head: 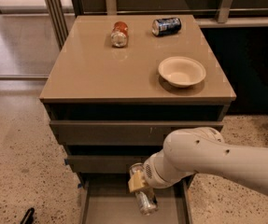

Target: Place redbull can into bottom drawer

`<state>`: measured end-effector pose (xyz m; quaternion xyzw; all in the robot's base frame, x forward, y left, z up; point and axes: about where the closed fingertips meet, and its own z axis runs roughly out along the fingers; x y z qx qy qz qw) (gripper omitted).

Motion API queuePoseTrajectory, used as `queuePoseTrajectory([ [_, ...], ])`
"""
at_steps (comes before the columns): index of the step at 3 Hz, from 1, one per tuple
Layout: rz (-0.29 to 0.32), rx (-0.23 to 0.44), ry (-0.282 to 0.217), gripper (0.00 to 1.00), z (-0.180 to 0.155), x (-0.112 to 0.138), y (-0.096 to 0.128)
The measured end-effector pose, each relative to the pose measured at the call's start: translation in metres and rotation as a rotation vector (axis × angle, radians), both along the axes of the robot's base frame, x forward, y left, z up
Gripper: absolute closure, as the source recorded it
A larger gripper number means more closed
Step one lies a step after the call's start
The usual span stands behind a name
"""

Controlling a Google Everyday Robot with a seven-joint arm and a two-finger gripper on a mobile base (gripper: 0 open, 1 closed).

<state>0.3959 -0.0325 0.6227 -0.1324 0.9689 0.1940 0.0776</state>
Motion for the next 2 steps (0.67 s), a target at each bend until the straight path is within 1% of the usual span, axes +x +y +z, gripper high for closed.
queuePoseTrajectory([
  [1,-0.013,-0.025,0.119,1.0,-0.0383,-0.0075,-0.0056],
  [2,-0.014,-0.025,0.131,1.0,-0.0426,-0.009,-0.0057],
])
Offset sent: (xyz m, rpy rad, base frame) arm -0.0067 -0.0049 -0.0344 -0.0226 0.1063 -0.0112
